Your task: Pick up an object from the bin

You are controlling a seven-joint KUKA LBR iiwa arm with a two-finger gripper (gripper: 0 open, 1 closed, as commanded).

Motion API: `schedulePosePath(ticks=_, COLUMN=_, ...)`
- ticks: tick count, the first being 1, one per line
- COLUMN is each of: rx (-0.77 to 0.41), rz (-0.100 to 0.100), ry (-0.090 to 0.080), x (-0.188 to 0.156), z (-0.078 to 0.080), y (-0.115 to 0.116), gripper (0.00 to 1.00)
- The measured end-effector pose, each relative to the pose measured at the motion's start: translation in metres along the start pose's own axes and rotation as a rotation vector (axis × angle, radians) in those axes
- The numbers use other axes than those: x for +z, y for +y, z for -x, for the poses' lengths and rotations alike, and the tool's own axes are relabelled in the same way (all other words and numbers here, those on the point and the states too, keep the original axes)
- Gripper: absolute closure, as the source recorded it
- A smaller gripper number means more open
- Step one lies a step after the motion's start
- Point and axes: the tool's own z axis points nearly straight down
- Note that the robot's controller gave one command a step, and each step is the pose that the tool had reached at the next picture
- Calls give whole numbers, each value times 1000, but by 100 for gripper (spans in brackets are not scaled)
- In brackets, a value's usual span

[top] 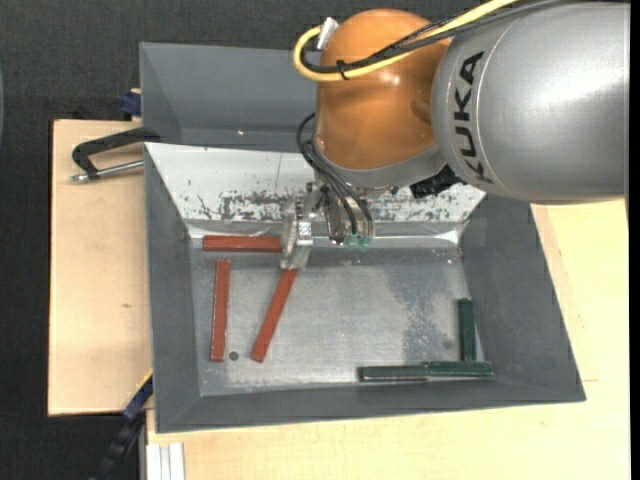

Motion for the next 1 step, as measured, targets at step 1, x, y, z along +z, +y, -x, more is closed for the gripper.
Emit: schedulePosePath(ticks=1, rx=-274, rz=-1, ry=10, x=92, z=-18, y=31, gripper=0)
